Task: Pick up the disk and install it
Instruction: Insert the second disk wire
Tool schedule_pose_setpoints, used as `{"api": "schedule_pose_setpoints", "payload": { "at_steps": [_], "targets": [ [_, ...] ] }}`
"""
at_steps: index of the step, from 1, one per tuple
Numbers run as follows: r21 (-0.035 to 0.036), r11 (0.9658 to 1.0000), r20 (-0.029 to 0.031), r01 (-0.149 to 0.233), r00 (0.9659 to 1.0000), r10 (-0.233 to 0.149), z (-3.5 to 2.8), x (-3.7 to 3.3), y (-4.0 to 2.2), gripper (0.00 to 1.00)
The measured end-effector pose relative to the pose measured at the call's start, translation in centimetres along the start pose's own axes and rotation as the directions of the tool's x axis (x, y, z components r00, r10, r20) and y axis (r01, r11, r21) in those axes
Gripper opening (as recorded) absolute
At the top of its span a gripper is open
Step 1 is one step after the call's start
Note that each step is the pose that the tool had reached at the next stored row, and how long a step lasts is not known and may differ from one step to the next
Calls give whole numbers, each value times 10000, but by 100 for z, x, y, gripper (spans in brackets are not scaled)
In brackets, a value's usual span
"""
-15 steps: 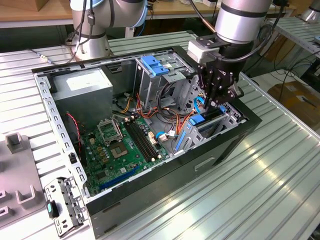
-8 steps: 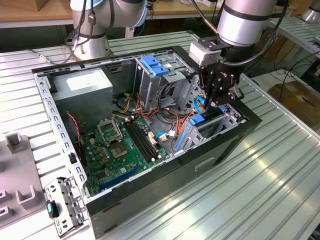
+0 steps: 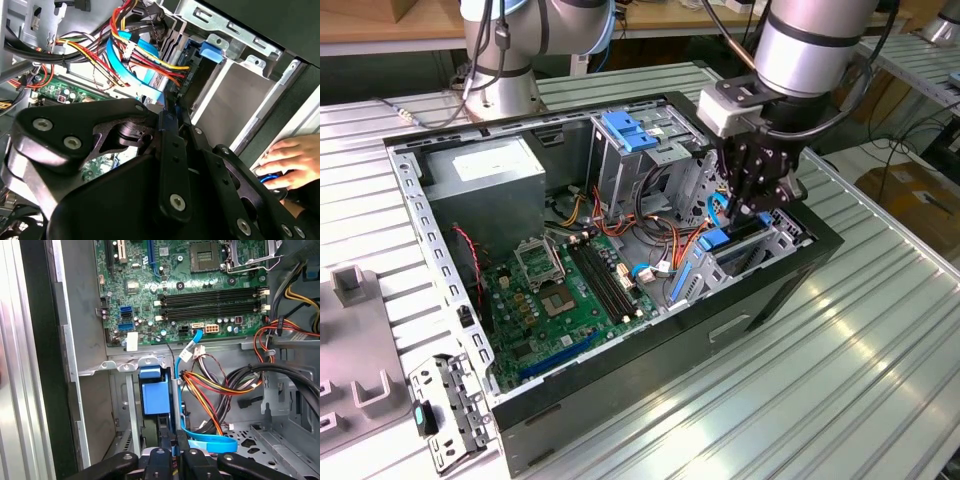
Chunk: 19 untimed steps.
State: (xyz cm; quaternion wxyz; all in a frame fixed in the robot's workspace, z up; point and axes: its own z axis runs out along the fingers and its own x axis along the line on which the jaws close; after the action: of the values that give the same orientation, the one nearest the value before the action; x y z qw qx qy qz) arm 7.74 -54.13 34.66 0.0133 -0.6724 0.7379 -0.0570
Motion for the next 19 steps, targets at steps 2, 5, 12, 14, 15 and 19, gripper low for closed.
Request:
{"api": "schedule_pose_setpoints", "payload": {
  "at_steps": [2, 5, 12, 14, 15, 19],
  "targets": [
    [63, 10000, 12, 8, 10000, -8, 1, 6, 0, 16],
    [100, 9999, 14, 16, 10000, -16, 0, 8, 0, 16],
    [123, 9999, 22, 55, 10000, -55, 4, 47, -2, 16],
    [124, 9999, 24, 63, 10000, -63, 6, 51, -3, 16],
    [125, 9999, 27, 66, 10000, -67, 7, 54, -3, 16],
    [124, 9999, 53, 84, 10000, -85, 13, 54, -2, 16]
  ]
}}
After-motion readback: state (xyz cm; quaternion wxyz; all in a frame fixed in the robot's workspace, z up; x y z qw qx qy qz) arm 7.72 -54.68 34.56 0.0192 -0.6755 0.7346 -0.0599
